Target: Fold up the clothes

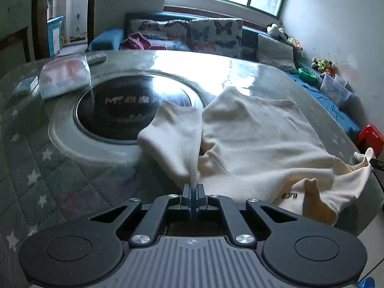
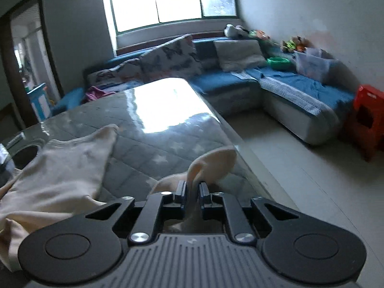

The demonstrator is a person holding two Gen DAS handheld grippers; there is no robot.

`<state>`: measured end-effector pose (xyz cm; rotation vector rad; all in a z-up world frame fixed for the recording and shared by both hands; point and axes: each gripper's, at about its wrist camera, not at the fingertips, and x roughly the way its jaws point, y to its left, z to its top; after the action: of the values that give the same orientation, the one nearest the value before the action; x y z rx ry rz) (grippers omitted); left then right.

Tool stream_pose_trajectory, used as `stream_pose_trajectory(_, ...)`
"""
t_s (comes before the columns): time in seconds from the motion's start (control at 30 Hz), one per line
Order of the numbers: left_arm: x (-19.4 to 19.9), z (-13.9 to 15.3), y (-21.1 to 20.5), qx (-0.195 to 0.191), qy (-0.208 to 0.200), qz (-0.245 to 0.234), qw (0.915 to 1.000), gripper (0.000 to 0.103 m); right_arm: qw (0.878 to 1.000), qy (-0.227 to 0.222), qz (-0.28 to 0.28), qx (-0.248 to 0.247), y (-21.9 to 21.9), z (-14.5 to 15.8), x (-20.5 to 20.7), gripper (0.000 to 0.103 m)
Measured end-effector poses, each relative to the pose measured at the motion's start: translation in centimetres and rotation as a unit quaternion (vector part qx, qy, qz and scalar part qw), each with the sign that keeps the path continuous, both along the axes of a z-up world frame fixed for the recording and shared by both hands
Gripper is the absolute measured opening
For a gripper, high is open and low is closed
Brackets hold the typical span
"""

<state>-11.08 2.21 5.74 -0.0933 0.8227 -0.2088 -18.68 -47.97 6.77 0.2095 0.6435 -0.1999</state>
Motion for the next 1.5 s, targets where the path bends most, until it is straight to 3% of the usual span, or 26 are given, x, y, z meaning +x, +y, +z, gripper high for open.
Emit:
stream_pose_trajectory(0.13, -0.3, 0.7, 0.5, 0.01, -0.02, 0.003, 0.9998, 0.011, 1.0, -0.003, -0.01, -0.02, -0.1, 0.4, 0.0, 0.018)
stream_pose_trajectory(0.2, 0.1, 1.4, 0.3, 0.013, -0.033, 0.001, 0.9994, 0.016, 0.999, -0.009, -0.014, -0.032, -0.1, 0.8, 0.0, 0.029)
stream_pose_trajectory(0.3, 1.1, 2.2, -0.3, 0.019, -0.049, -0.002, 0.9986, 0.022, 0.999, -0.021, -0.009, -0.042, 0.2, 1.6, 0.8, 0.033)
stream_pose_trajectory(0.4, 2.8, 2.4, -1.7, 0.021, -0.059, -0.015, 0.9979, 0.028, 0.999, -0.028, 0.017, -0.039, 1.2, 2.1, 2.0, 0.041)
stream_pose_trajectory(0.7, 9.9, 1.1, -6.4, 0.041, -0.059, -0.035, 0.9968, 0.04, 0.994, -0.02, 0.106, -0.02, 6.0, 1.0, 6.7, 0.052)
stream_pose_trajectory(1.0, 16.7, -1.3, -9.4, 0.058, -0.046, -0.045, 0.9962, 0.04, 0.986, -0.005, 0.166, -0.008, 9.7, -0.1, 11.3, 0.056)
stream_pose_trajectory(1.27, 19.8, -3.1, -9.5, 0.024, -0.014, -0.06, 0.9978, 0.037, 0.982, -0.001, 0.188, -0.008, 10.6, -0.5, 13.7, 0.058)
stream_pose_trajectory(1.33, 19.9, -3.2, -9.6, 0.017, -0.013, -0.066, 0.9976, 0.03, 0.982, 0.002, 0.19, -0.007, 10.7, -0.6, 14.1, 0.058)
stream_pose_trajectory(1.4, 19.8, -3.2, -9.6, 0.01, -0.018, -0.072, 0.9972, 0.012, 0.981, 0.005, 0.192, -0.006, 10.8, -0.8, 14.5, 0.058)
stream_pose_trajectory(1.5, 19.2, -2.7, -9.6, -0.01, -0.032, -0.079, 0.9963, 0.005, 0.981, 0.008, 0.196, -0.006, 10.9, -1.1, 14.9, 0.059)
